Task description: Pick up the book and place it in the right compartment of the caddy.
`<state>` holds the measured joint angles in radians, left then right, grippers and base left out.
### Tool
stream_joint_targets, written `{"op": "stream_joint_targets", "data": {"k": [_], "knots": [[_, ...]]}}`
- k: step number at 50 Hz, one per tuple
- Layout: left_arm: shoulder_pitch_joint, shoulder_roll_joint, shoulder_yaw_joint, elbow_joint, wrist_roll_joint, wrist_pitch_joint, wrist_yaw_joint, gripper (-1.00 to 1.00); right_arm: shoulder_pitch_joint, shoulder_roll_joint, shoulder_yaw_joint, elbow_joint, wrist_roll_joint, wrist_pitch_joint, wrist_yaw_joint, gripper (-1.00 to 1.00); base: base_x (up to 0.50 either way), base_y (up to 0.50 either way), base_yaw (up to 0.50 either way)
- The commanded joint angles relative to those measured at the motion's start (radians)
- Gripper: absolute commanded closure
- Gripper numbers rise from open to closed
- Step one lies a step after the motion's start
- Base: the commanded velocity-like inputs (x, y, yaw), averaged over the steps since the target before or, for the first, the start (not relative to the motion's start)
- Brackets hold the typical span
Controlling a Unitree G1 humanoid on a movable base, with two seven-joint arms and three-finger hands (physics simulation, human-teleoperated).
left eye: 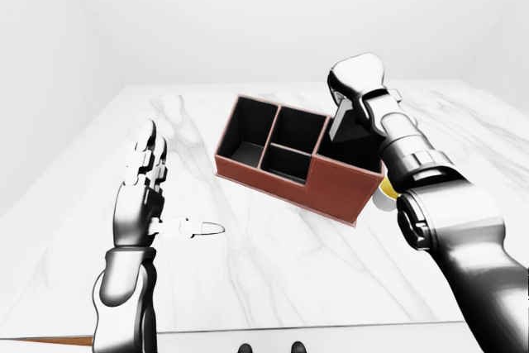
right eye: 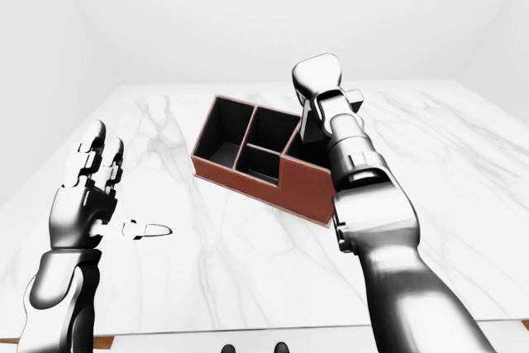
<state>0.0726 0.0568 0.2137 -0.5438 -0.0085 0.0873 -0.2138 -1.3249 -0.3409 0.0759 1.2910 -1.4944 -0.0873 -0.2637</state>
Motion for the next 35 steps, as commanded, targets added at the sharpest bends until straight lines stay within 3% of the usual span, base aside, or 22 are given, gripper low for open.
{"op": "stream_joint_targets", "data": {"k": [1,35], "knots": [[-0.001,0.002,0.006,0.000,-0.002,0.000,-0.001,-1.00,0.012,0.005,0.013,-0.003,-0.011,0.000,-0.033,1.00,0.00,0.00,0.00],[0.009,-0.004,0.015,-0.030,-0.005,0.000,0.002,-1.00,0.057,0.029,0.013,0.033,-0.024,0.000,-0.061,1.00,0.00,0.00,0.00]]}}
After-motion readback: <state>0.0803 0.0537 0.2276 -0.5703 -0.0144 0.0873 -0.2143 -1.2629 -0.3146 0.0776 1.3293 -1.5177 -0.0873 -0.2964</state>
